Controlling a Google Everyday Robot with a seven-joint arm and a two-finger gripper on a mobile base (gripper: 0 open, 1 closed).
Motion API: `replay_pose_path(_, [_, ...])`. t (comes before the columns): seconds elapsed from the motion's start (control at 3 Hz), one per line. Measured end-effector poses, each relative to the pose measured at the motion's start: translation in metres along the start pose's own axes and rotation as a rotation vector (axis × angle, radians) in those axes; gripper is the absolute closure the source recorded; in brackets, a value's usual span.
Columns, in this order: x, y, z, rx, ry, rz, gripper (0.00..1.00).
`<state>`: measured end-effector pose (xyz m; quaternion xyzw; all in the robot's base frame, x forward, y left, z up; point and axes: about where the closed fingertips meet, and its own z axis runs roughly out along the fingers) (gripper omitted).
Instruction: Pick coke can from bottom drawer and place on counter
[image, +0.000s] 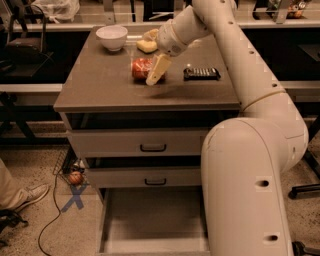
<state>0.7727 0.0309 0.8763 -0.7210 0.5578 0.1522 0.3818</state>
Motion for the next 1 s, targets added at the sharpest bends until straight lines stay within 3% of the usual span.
replay_pose_path(0.33, [0.000,-0.001,-0.001,0.002,0.000,-0.001,0.00])
replay_pose_path(0.67, [0.022,0.000,-0.035,0.054,0.020,0.025,0.00])
replay_pose_path(1.0, [0.049,0.005,-0.087,0.140,0.052,0.059,0.00])
